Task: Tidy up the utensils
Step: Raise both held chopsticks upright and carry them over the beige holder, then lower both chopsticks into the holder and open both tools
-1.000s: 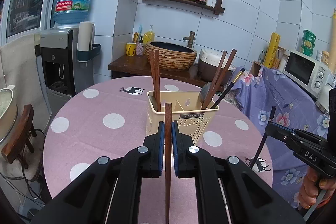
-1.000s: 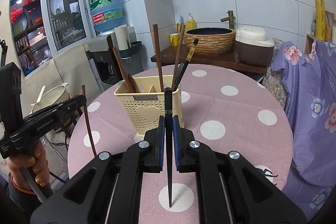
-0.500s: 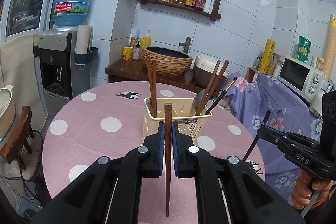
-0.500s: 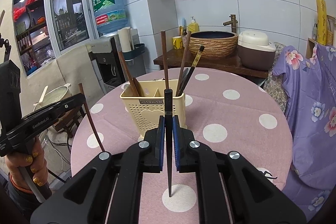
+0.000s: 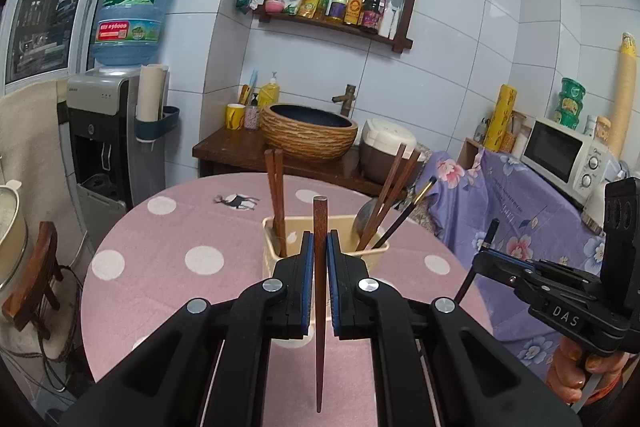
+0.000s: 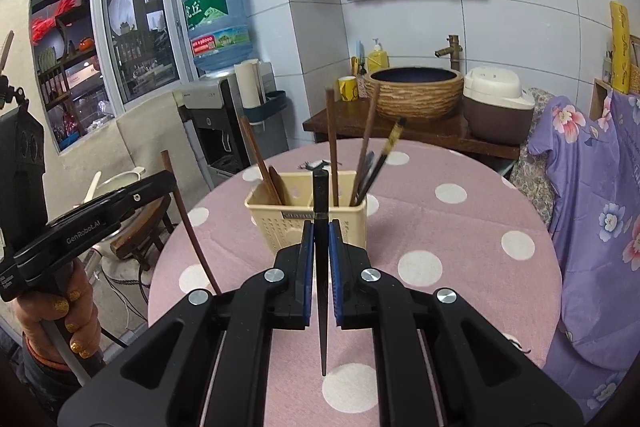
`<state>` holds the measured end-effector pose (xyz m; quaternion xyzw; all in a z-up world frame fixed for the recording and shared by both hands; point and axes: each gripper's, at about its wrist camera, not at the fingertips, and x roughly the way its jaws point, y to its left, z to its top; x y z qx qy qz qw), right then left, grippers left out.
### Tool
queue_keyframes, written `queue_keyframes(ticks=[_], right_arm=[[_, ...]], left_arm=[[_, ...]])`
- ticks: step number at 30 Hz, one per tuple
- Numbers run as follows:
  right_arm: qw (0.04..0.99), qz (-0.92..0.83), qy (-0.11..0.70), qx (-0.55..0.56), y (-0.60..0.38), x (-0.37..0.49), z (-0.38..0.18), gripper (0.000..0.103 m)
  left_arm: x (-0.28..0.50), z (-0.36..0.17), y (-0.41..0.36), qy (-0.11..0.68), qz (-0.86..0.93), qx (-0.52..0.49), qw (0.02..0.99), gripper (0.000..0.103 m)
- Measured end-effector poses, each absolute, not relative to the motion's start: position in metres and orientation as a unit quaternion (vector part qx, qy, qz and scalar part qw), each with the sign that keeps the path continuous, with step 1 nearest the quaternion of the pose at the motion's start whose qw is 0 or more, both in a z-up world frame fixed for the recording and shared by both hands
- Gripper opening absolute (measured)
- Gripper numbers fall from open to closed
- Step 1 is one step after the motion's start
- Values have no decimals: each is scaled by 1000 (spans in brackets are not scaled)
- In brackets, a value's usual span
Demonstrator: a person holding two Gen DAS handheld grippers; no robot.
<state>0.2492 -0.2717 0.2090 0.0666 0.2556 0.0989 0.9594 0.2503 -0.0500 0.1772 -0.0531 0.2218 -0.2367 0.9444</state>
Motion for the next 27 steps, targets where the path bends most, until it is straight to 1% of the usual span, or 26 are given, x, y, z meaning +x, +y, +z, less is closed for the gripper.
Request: queue_keyframes(ticks=[6, 9, 11, 13, 16, 19, 27], right_arm=[[974, 99, 196, 54, -256, 261, 269, 8], [984, 90, 150, 45, -247, 269, 308, 8], [988, 79, 127, 41, -244, 278, 326, 8], [989, 72, 121, 42, -241, 292, 334, 8], [991, 49, 118, 40, -238, 315, 328, 8], [989, 37, 138, 40, -236, 337, 308, 8], [982, 30, 183, 20, -232, 362, 257, 8]], left_arm=[[266, 234, -48, 185, -232, -71, 952, 8], [275, 265, -47, 157, -219, -81, 960, 8], [283, 282, -49, 137, -207, -86, 965, 8], [290, 293, -55, 113, -184, -78, 973, 8], [301, 291, -66, 90, -163, -70, 980, 8], [311, 274, -75, 83, -155, -63, 982, 8], [332, 213, -83, 134, -154, -61, 977, 8]])
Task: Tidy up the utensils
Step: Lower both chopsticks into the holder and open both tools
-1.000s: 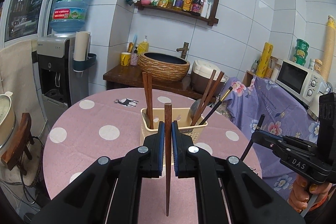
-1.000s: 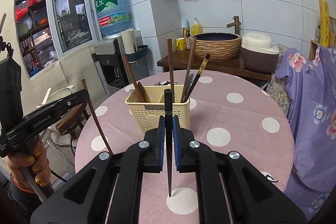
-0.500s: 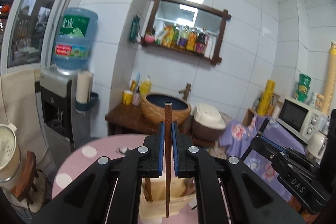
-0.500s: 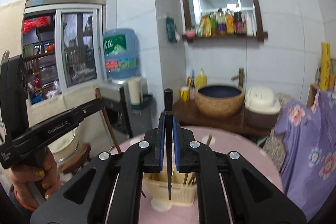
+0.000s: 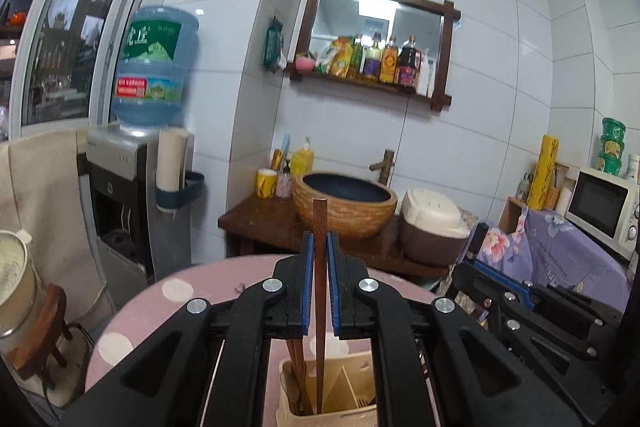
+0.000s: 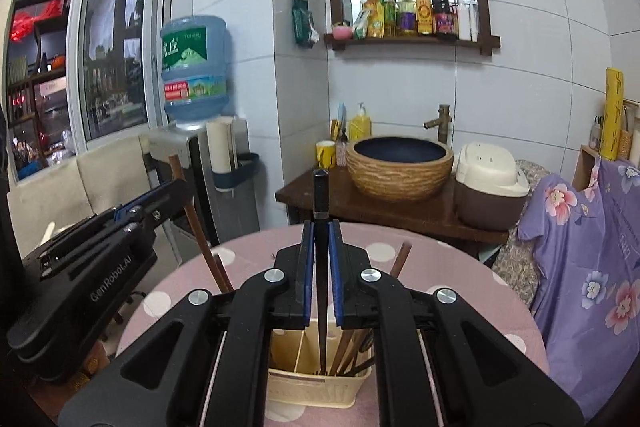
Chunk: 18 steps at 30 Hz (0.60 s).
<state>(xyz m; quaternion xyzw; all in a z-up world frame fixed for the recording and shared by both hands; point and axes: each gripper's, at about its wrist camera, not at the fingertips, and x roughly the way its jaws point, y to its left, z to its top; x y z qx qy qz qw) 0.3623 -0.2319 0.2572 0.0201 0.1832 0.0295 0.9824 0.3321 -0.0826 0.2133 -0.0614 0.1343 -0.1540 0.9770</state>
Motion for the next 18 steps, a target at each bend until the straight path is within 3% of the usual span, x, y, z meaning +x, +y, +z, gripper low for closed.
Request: queue_keyframes(ticks=[18], right_arm=[[982, 34, 179, -45, -216, 353, 240, 9]], left_arm=[[345, 156, -92, 200, -157, -31, 967, 8]])
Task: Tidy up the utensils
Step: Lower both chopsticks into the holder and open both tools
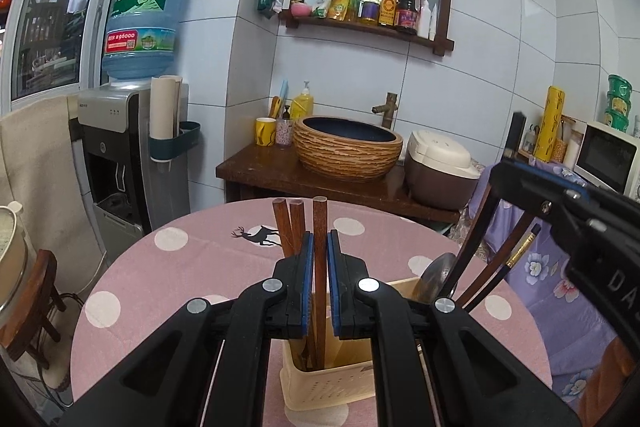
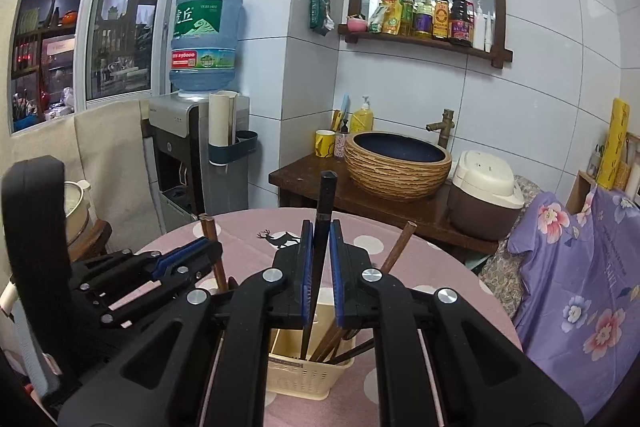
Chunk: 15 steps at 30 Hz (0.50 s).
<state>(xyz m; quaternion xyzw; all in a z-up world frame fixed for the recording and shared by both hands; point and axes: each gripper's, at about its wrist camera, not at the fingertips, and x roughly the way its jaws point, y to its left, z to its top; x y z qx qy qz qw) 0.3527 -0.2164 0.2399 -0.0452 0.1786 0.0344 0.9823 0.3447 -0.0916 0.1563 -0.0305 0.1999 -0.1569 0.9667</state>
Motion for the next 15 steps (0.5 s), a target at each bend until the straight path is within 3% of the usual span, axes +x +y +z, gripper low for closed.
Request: queue_keyframes(ticks=[15], right_arm=[[975, 38, 214, -38, -203, 358, 206, 9]], left_arm=[[341, 154, -82, 206, -166, -44, 963, 8]])
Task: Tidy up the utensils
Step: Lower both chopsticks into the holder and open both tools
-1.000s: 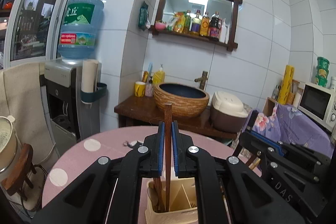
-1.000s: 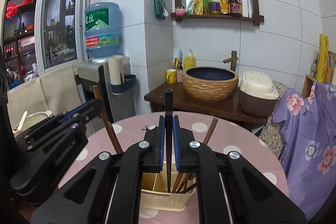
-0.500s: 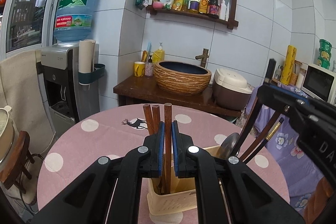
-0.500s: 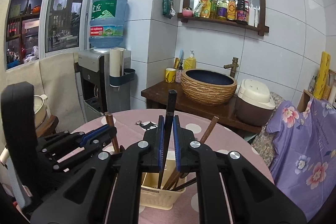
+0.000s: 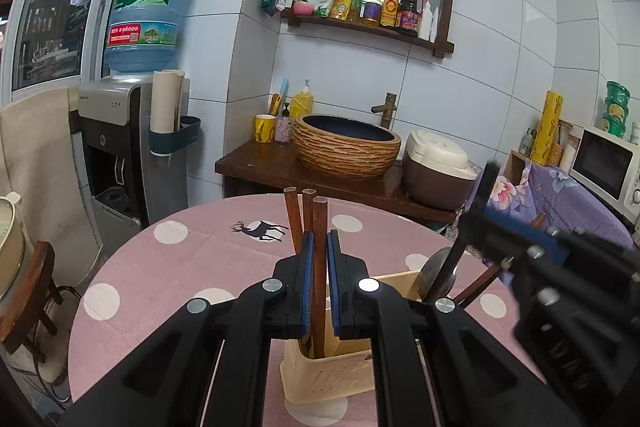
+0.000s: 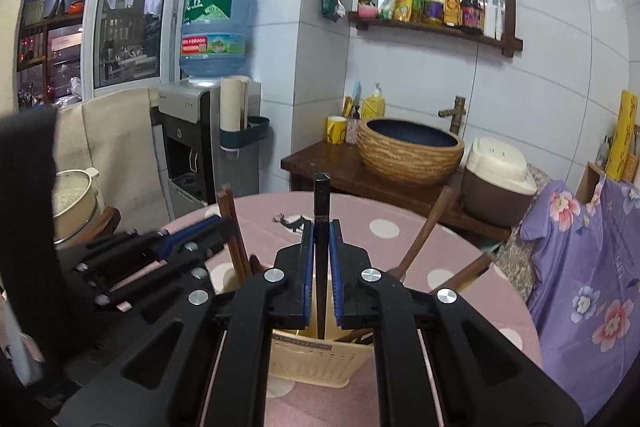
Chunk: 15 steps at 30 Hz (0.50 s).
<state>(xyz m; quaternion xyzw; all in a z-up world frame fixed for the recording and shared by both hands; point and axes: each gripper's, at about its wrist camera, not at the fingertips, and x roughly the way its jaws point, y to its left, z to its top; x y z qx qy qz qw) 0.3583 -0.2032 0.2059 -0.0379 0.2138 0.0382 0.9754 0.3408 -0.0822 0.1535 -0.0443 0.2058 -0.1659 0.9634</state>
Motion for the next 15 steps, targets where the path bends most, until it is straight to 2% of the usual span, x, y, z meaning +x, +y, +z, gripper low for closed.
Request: queue_keyframes(ticks=[12, 15], right_arm=[[975, 23, 221, -30, -215, 359, 187, 9], [975, 20, 219, -28, -218, 355, 187, 12]], left_arm=[[342, 153, -78, 209, -170, -52, 962, 8], [339, 153, -78, 211, -177, -51, 960, 9]])
